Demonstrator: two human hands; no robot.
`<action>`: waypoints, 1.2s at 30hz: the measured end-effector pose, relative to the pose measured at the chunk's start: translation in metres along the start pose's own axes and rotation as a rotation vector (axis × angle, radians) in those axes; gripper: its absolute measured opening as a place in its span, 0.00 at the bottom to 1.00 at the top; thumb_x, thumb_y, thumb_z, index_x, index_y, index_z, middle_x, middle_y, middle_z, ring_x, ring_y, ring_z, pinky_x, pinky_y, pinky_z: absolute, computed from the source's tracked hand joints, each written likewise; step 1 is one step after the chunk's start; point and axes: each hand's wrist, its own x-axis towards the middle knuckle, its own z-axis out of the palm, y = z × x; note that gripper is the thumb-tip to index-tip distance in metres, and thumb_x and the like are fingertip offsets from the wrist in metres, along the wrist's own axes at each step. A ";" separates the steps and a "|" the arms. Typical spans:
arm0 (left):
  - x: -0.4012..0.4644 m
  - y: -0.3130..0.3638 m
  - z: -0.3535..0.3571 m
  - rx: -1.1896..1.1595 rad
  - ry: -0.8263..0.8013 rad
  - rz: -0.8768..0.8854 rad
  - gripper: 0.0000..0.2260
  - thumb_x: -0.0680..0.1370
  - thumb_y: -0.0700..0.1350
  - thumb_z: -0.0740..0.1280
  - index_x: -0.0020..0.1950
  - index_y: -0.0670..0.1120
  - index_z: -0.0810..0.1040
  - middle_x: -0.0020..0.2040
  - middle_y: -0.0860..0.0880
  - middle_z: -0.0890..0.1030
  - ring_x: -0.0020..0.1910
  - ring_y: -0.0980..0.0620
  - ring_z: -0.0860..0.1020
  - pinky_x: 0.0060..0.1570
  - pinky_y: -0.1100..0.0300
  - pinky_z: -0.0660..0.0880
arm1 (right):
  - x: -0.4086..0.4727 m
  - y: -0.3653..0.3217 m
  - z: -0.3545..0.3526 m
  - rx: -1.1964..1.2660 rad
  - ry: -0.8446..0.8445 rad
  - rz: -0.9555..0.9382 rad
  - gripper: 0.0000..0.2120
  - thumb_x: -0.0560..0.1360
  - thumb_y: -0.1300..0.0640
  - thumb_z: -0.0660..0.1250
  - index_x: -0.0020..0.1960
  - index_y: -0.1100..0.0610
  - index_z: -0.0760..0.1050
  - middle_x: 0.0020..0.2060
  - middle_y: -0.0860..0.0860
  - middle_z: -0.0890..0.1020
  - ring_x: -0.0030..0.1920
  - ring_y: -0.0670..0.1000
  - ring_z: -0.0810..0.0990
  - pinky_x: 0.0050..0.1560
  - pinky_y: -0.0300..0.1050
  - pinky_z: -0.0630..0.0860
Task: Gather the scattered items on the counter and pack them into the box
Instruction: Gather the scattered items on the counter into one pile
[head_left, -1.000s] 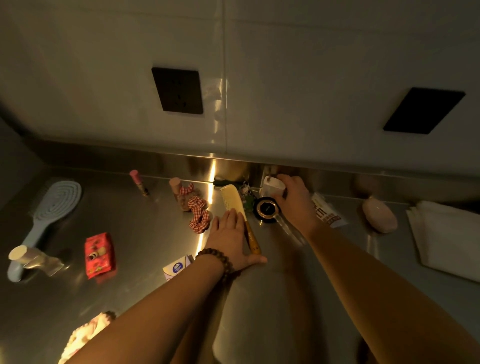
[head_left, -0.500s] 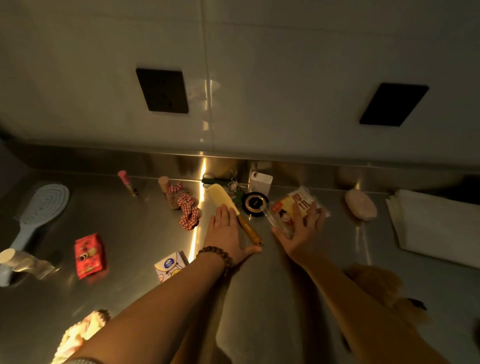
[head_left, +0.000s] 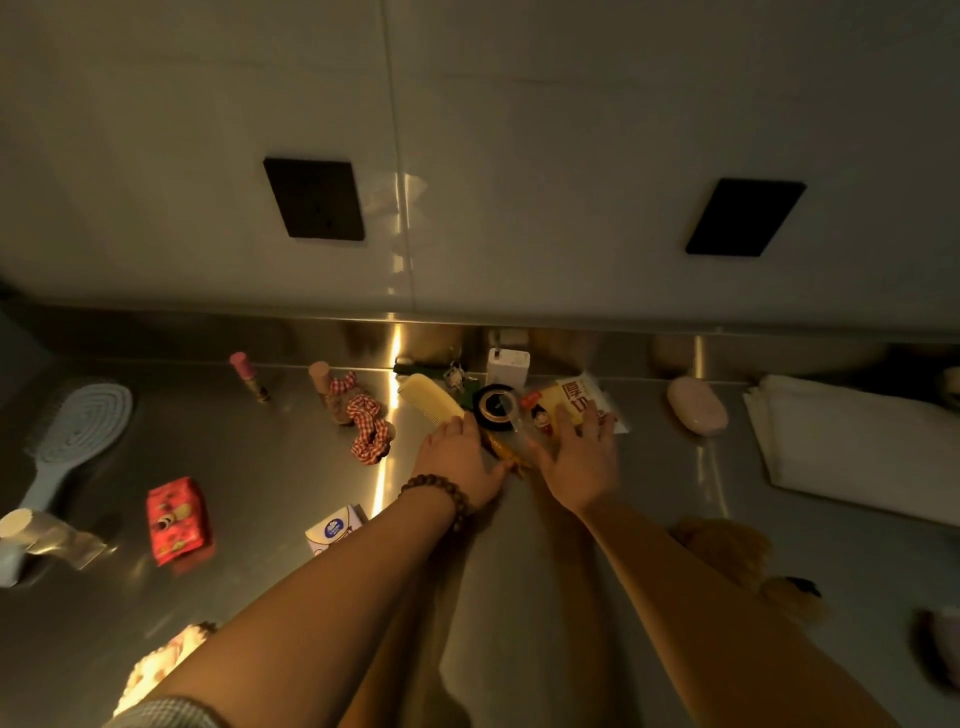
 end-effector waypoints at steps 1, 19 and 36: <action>-0.007 0.004 -0.006 -0.024 0.005 0.020 0.36 0.73 0.63 0.62 0.74 0.44 0.57 0.69 0.45 0.69 0.65 0.46 0.68 0.66 0.50 0.67 | -0.008 0.000 -0.004 0.025 0.020 -0.017 0.32 0.77 0.35 0.50 0.76 0.49 0.50 0.77 0.58 0.48 0.75 0.64 0.43 0.73 0.62 0.49; -0.149 0.105 -0.004 -0.079 -0.013 0.399 0.28 0.76 0.61 0.60 0.71 0.47 0.63 0.69 0.45 0.69 0.66 0.45 0.68 0.64 0.51 0.67 | -0.258 0.087 -0.067 0.109 0.236 0.113 0.16 0.74 0.53 0.65 0.62 0.53 0.74 0.65 0.56 0.69 0.62 0.58 0.71 0.63 0.53 0.69; -0.157 0.236 0.076 -0.005 -0.218 0.291 0.35 0.71 0.65 0.61 0.73 0.52 0.55 0.72 0.43 0.61 0.64 0.39 0.67 0.60 0.46 0.70 | -0.245 0.258 -0.096 -0.052 0.274 0.322 0.28 0.77 0.46 0.61 0.74 0.53 0.60 0.74 0.58 0.57 0.74 0.59 0.55 0.73 0.55 0.56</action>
